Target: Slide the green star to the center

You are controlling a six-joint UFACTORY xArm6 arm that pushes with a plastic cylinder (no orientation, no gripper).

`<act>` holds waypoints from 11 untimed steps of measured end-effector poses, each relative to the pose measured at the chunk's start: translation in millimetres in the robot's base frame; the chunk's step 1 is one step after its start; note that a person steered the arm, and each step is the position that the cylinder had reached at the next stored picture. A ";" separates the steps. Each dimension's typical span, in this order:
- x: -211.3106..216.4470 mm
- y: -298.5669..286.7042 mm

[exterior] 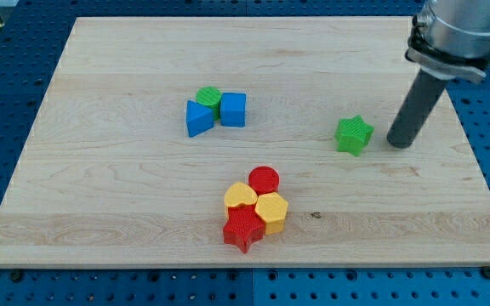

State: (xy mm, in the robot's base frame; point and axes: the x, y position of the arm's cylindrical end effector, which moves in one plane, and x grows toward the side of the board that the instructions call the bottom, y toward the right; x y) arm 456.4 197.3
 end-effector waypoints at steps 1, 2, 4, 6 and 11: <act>-1.7 -43.6; -1.7 -99.6; -6.5 -110.3; 12.6 -18.0; 22.9 -191.1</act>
